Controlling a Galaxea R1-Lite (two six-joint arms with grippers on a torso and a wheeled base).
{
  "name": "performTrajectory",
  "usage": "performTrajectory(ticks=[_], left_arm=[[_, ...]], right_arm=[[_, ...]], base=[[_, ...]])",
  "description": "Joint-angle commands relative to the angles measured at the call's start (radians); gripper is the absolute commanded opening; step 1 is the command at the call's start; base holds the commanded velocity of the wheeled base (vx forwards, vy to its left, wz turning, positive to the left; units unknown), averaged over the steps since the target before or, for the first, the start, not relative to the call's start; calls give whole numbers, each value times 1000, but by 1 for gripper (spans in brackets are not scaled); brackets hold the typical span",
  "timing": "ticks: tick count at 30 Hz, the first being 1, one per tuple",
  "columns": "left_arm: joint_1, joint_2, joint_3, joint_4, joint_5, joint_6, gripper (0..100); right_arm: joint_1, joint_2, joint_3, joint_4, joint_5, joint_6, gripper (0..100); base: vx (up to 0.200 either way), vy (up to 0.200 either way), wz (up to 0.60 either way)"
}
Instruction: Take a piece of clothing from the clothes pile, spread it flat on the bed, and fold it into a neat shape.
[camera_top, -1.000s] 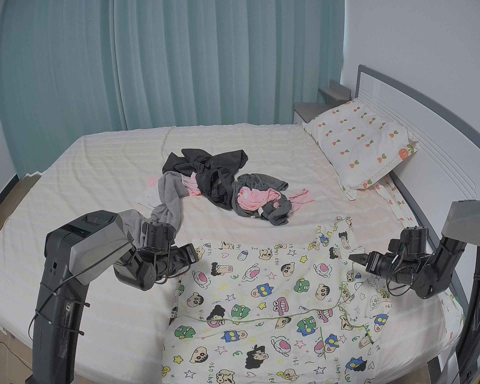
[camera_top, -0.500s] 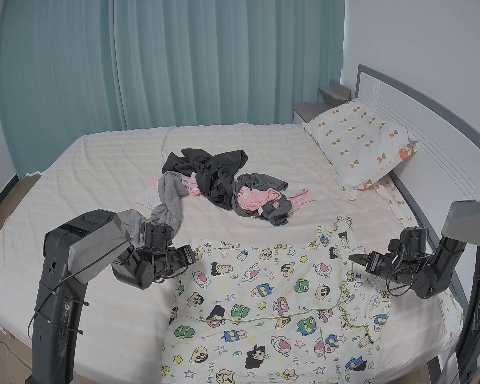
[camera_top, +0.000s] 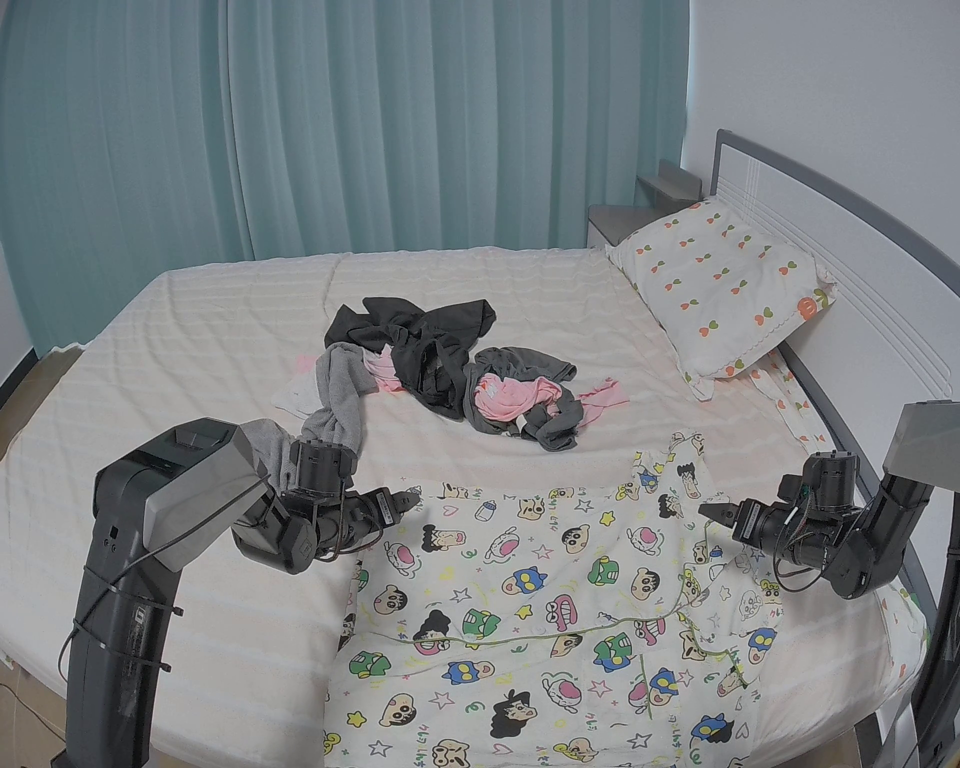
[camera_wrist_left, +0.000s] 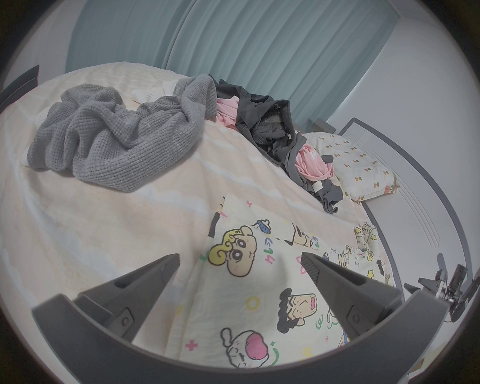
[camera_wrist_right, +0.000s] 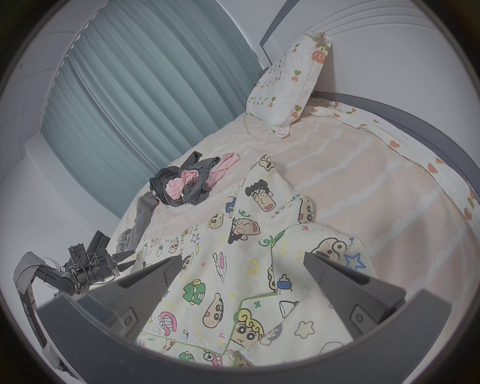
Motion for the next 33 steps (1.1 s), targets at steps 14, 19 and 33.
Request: performTrajectory(ticks=[14, 19, 33], left_arm=[[-33, 59, -145, 75, 116, 0, 0], [-25, 61, -145, 73, 134, 0, 0], [15, 41, -150, 61, 157, -5, 0]], right_arm=[[0, 5, 9, -10, 0, 0, 100], [-1, 5, 9, -10, 0, 0, 100], [-4, 7, 8, -11, 2, 2, 100]], base=[[0, 0, 0], [0, 0, 0], [0, 0, 0]])
